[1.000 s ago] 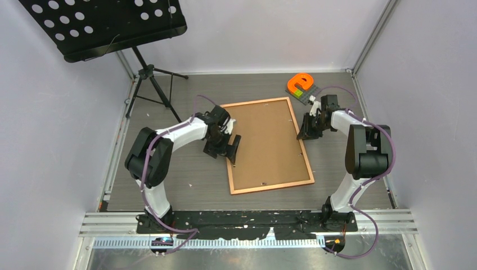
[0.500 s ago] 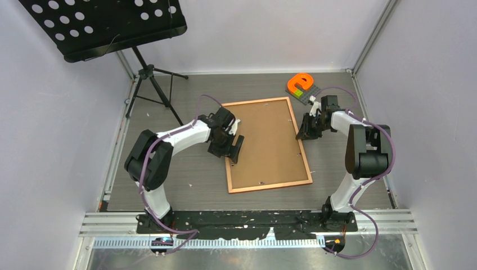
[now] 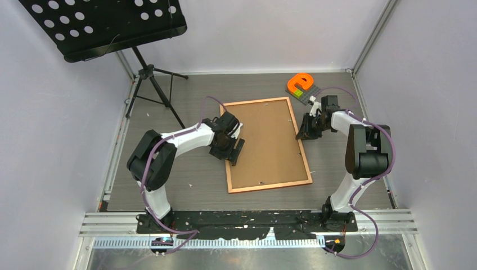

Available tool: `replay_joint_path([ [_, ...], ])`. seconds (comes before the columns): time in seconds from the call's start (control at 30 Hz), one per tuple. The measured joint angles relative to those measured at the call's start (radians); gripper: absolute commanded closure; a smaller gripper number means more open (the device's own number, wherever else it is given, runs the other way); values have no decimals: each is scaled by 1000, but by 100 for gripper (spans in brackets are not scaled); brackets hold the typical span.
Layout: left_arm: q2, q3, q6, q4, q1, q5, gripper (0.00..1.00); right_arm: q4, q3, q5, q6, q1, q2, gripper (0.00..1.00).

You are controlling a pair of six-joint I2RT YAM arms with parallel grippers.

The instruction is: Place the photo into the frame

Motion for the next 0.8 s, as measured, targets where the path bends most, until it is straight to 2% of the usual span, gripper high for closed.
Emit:
replay_joint_path([
  [0.4,3,-1,4,3,-9,-32,37,1,-2,-7,-1,-2,0,94],
  [0.8,3,-1,8,11,-11,-27,53,2,-2,-15,-5,-2,2,94],
])
